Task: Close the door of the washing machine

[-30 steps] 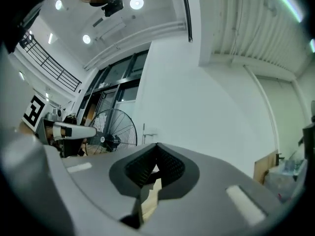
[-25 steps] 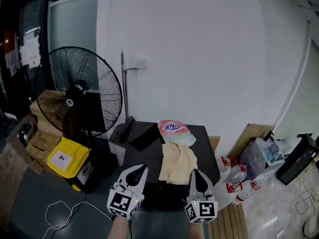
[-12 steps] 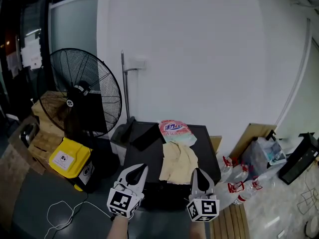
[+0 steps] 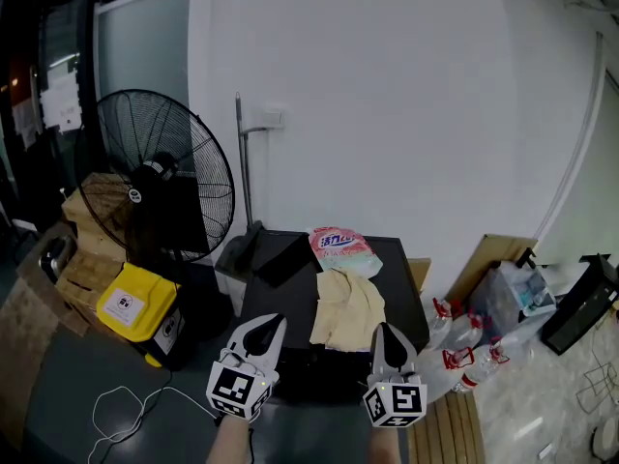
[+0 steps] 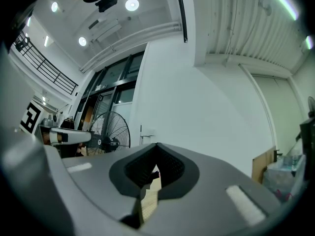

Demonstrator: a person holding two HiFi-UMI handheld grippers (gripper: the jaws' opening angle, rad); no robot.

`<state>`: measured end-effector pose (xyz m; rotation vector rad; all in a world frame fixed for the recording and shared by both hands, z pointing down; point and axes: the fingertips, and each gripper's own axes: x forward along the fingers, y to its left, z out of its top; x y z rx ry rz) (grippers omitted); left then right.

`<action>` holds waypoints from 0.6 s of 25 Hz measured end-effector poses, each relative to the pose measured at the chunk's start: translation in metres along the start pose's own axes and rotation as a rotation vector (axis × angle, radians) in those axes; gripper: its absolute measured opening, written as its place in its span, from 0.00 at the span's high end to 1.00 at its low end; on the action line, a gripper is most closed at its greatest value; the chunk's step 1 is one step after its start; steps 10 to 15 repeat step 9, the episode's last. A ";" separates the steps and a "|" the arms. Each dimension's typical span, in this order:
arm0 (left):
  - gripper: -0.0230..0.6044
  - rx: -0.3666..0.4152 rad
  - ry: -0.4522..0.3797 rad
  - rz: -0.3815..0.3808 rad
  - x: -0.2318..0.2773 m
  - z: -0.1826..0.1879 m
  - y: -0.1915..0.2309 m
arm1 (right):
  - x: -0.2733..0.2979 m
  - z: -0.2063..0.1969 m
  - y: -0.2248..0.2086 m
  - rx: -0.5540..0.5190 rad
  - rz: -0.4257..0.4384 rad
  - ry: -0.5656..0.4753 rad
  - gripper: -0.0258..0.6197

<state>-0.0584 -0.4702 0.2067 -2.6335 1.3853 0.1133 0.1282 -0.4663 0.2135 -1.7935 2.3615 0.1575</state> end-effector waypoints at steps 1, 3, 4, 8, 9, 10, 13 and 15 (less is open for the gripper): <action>0.97 0.001 0.000 0.000 -0.001 0.001 0.000 | -0.001 0.001 0.001 0.000 0.001 -0.002 0.94; 0.97 0.003 0.001 0.000 -0.003 0.001 0.000 | -0.002 0.002 0.002 0.000 0.001 -0.004 0.94; 0.97 0.003 0.001 0.001 -0.004 0.001 0.000 | -0.003 0.002 0.003 0.001 0.001 -0.004 0.94; 0.97 0.004 -0.001 0.005 -0.010 0.001 -0.001 | -0.006 0.001 0.006 0.000 0.005 -0.004 0.94; 0.97 0.005 -0.001 0.006 -0.011 0.002 -0.001 | -0.007 0.002 0.007 -0.001 0.006 -0.004 0.94; 0.97 0.005 -0.001 0.006 -0.011 0.002 -0.001 | -0.007 0.002 0.007 -0.001 0.006 -0.004 0.94; 0.97 0.005 -0.001 0.006 -0.011 0.002 -0.001 | -0.007 0.002 0.007 -0.001 0.006 -0.004 0.94; 0.97 0.005 -0.001 0.006 -0.011 0.002 -0.001 | -0.007 0.002 0.007 -0.001 0.006 -0.004 0.94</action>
